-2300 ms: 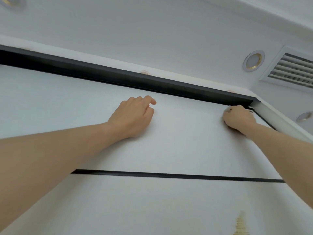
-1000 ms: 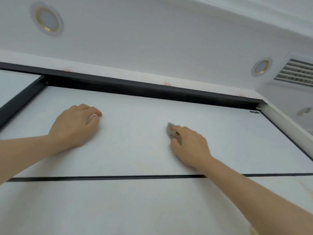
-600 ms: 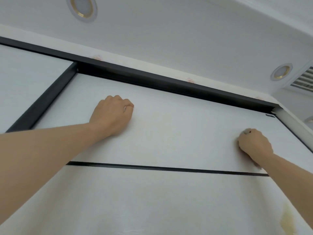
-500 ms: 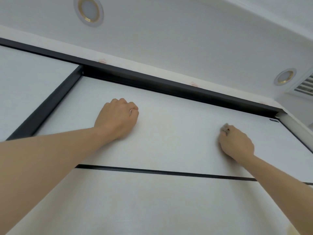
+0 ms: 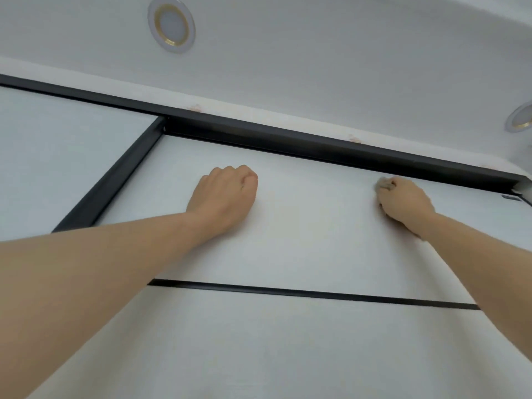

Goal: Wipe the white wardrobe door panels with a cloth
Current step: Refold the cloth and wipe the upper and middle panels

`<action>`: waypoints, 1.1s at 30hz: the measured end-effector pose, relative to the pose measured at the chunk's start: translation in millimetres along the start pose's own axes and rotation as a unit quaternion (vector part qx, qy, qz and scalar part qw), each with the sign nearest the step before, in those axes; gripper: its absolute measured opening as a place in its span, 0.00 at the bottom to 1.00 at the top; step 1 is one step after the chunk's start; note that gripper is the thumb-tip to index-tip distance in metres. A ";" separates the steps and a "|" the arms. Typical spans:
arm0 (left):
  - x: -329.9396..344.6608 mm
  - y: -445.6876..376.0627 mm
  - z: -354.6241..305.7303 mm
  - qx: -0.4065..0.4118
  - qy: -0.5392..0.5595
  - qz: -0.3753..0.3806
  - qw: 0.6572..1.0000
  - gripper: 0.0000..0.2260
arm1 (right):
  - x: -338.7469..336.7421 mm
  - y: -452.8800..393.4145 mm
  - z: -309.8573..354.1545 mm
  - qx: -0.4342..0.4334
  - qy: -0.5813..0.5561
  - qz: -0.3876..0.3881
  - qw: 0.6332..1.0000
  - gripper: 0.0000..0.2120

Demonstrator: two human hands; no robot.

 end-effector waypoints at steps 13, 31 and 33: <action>-7.2 0.3 4.1 -0.010 0.026 0.005 1.000 0.19 | 6.6 57.5 98.2 -0.261 -0.096 0.081 0.957 0.16; -37.7 -2.5 1.6 -0.015 0.022 -0.026 0.999 0.16 | 7.0 -2.0 132.9 -0.166 -0.090 0.133 0.973 0.15; -59.1 -11.9 5.3 -0.004 -0.043 -0.051 0.998 0.15 | 17.9 -8.7 144.5 -0.144 -0.009 0.106 0.984 0.18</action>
Point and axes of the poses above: each hand's wrist, its own y-axis away from the middle knuckle, its own x-axis out of the palm, z = x × y, the point moved 5 cm from there along -y, towards the middle knuckle, and after that the axes turned 4 degrees about y, right-handed, at the moved point
